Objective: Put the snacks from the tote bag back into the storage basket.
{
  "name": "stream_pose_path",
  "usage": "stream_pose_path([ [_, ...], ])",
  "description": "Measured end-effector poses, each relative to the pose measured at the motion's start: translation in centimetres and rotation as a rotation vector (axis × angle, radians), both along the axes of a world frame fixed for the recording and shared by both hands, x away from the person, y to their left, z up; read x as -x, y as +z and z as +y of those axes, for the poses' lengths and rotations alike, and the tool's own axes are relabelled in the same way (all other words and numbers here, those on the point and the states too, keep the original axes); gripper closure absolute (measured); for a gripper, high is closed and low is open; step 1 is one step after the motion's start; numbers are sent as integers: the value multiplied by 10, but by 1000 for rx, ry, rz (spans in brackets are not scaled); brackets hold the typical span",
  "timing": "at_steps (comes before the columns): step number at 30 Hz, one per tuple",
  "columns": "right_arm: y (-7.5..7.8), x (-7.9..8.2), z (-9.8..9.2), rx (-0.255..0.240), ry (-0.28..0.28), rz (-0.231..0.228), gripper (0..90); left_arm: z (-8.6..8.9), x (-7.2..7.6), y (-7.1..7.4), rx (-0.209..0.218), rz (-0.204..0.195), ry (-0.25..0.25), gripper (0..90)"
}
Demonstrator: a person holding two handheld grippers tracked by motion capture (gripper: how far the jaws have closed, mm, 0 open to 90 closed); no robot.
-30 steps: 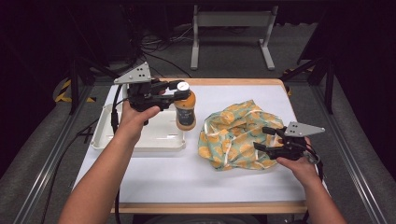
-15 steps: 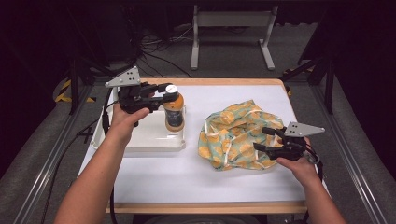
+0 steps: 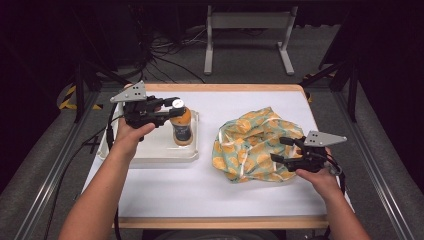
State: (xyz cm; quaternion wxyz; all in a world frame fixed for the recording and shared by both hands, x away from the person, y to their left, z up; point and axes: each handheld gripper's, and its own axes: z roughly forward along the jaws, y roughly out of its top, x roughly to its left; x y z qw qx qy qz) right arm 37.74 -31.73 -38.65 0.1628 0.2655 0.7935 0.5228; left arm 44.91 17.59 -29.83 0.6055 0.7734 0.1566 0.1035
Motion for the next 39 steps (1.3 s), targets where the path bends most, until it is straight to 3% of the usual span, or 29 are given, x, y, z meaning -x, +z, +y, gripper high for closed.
stream_pose_path([
  [19, -1, 0, 6, 9, 14, 5, 268, 9, -2, -33, -17, 23, -14, 583],
  [22, -2, 0, 6, 9, 16, 8, 267, 8, -2, -34, -39, 17, -21, 583],
  [27, -2, 0, 7, 11, 22, 8, 267, 7, -2, -37, -26, 23, -29, 583],
  [39, -2, 0, 7, 7, 22, 7, 266, 5, -4, -48, -57, 46, -18, 583],
])
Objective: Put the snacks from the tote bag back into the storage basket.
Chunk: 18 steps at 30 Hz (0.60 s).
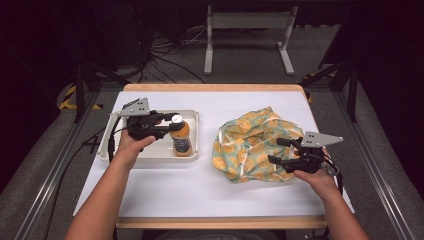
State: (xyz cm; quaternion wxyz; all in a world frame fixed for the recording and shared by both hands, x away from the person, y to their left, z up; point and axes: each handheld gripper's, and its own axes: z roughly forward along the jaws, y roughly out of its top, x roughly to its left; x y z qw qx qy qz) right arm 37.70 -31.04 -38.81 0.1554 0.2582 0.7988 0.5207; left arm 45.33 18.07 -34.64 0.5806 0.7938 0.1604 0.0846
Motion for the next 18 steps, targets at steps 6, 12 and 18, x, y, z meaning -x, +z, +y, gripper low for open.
stream_pose_path([
  [6, 0, 0, 0, 1, 2, 3, 265, -2, -1, -5, -21, 9, -6, 583],
  [12, 0, 0, 0, 0, 3, 5, 264, -2, -1, -6, -42, 17, -9, 582],
  [18, -1, -1, 1, 2, 4, 5, 263, -4, 1, -6, -53, 21, -17, 582],
])
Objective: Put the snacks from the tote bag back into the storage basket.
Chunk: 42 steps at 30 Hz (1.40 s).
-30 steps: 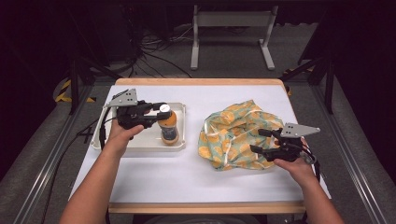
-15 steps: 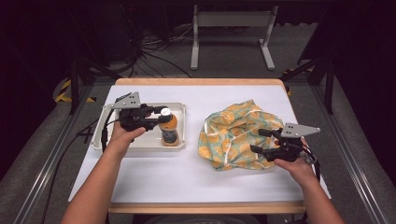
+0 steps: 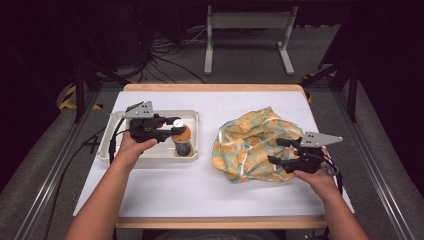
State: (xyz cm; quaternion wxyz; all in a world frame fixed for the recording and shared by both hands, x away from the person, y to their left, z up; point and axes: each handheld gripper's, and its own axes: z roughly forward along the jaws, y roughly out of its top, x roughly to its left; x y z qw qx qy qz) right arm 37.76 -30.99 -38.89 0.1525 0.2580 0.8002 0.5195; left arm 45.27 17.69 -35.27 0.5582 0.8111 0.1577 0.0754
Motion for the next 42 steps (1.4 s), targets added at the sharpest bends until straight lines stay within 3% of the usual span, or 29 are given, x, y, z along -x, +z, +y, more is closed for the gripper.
stream_pose_path([
  [17, 1, 0, -1, -11, -2, -3, 262, 1, 5, 2, -11, -22, -7, 564],
  [22, 2, -1, -1, -13, 0, -6, 262, 0, 7, 4, -13, -24, -3, 485],
  [29, 3, -3, 0, -14, 1, -14, 261, 4, 16, 14, 24, -36, 70, 255],
  [36, 7, -1, 0, -20, 0, -26, 258, 20, 36, 28, 12, -37, 147, 176],
  [42, 8, -1, -2, -20, -9, -30, 250, 42, 53, 28, 1, -26, 215, 152],
])
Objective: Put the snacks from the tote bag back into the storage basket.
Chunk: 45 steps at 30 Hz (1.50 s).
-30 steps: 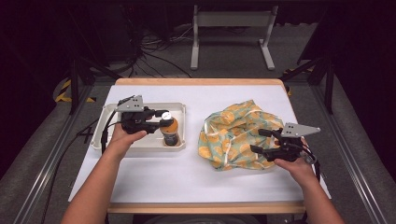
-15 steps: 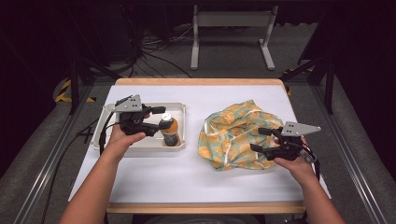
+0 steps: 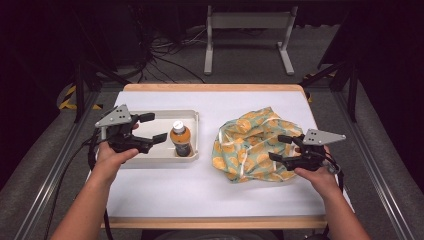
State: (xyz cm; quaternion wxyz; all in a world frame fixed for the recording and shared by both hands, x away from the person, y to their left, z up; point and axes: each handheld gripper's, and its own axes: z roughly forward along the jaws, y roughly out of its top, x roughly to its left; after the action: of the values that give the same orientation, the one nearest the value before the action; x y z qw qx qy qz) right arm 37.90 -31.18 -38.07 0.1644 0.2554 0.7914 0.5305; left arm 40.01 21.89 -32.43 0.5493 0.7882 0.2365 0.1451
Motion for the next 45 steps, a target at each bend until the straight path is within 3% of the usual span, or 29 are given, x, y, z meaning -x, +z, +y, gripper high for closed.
stream_pose_path([
  [3, 1, 1, -1, 2, -4, -4, 247, 10, 7, -1, 2, 20, 21, 145],
  [9, 2, 1, -3, 0, -12, -8, 242, 27, 24, -9, -5, 18, 50, 144],
  [13, 3, 2, -5, 2, -20, -11, 239, 43, 39, -21, -11, 25, 81, 144],
  [18, 2, 2, -7, -1, -27, -12, 234, 57, 46, -29, -15, 38, 117, 143],
  [22, 1, 2, -8, 4, -32, -13, 228, 68, 53, -39, 10, 55, 139, 127],
  [31, 0, 2, -10, 5, -40, -15, 223, 67, 59, -64, 7, 51, 151, 78],
  [35, -2, 2, -11, 8, -45, -13, 222, 66, 59, -79, 21, 69, 168, 57],
  [40, -6, 3, -11, 21, -52, -16, 220, 62, 61, -101, -29, 69, 209, 5],
  [43, -10, 3, -12, 24, -58, -15, 217, 62, 60, -106, -12, 77, 231, 2],
  [45, -12, 3, -12, 20, -62, -15, 216, 63, 60, -110, 29, 86, 248, 1],
])
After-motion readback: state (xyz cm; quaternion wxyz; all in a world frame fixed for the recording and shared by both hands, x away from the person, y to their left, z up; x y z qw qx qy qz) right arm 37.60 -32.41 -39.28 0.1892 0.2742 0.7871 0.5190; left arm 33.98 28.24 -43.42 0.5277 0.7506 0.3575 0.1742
